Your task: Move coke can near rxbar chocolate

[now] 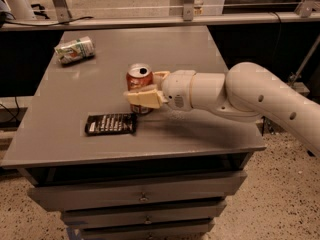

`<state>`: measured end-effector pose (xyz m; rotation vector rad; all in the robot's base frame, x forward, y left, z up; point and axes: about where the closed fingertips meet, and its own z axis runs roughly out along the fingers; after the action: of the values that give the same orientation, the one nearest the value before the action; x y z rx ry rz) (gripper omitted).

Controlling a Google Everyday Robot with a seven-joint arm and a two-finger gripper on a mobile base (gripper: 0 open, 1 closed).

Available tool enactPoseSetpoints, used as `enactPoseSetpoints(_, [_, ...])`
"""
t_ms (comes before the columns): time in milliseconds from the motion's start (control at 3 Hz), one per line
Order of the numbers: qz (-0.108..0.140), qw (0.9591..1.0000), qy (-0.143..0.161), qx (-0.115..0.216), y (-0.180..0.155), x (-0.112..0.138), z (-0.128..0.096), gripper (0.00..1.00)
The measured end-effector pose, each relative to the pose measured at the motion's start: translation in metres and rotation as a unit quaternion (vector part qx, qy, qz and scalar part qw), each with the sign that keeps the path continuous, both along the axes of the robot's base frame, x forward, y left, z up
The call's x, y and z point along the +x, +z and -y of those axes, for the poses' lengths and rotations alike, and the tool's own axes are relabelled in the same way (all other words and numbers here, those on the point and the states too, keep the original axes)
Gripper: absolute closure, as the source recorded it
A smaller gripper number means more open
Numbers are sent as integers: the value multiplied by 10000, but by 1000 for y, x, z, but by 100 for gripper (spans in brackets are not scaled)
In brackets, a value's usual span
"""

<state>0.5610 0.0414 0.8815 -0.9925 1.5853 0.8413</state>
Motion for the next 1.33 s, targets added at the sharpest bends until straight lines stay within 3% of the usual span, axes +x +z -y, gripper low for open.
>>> enactPoseSetpoints(333, [-32, 10000, -68, -2, -4, 1, 7, 0])
enactPoseSetpoints(667, [83, 9995, -297, -35, 0, 9, 46, 0])
enactPoseSetpoints(1000, [310, 9976, -620, -70, 10, 22, 113, 0])
enactPoseSetpoints(1333, [689, 9925, -995, -182, 31, 35, 187, 0])
